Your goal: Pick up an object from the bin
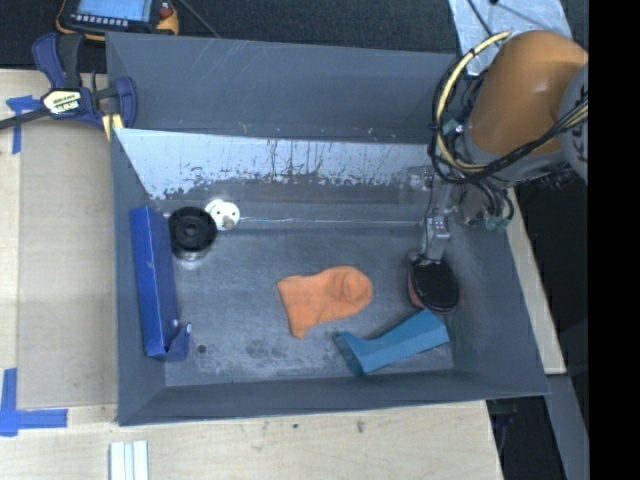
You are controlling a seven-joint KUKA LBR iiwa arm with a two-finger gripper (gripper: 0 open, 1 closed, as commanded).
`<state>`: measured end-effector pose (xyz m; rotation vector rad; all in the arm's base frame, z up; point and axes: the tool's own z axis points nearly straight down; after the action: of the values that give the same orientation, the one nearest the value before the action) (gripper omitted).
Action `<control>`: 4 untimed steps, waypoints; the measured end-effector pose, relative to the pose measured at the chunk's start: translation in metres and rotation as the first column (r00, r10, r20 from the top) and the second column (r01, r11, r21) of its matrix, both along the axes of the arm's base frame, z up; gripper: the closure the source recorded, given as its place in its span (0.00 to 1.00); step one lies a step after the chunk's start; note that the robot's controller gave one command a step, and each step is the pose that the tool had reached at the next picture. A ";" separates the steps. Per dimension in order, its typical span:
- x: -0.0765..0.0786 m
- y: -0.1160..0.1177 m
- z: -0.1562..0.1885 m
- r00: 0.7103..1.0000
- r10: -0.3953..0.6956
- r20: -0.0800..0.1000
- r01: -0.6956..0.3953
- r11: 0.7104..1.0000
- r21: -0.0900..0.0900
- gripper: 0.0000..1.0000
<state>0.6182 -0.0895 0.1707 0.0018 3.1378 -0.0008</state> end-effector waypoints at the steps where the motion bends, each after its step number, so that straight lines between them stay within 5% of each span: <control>1: -0.016 0.041 -0.047 0.994 0.114 0.002 -0.114 0.994 -0.001 0.00; 2: -0.026 0.107 -0.049 0.976 0.216 -0.003 -0.216 0.976 0.002 0.00; 3: -0.040 0.094 -0.045 0.982 0.189 -0.003 -0.189 0.982 0.001 0.00; 4: -0.038 0.107 -0.101 0.958 0.287 -0.001 -0.287 0.958 0.000 0.00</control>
Offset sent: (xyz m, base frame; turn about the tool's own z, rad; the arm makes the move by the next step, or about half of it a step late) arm -0.0268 0.1037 -0.0495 -0.2125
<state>0.5801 0.0177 0.0696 -0.4534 3.1063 -0.0002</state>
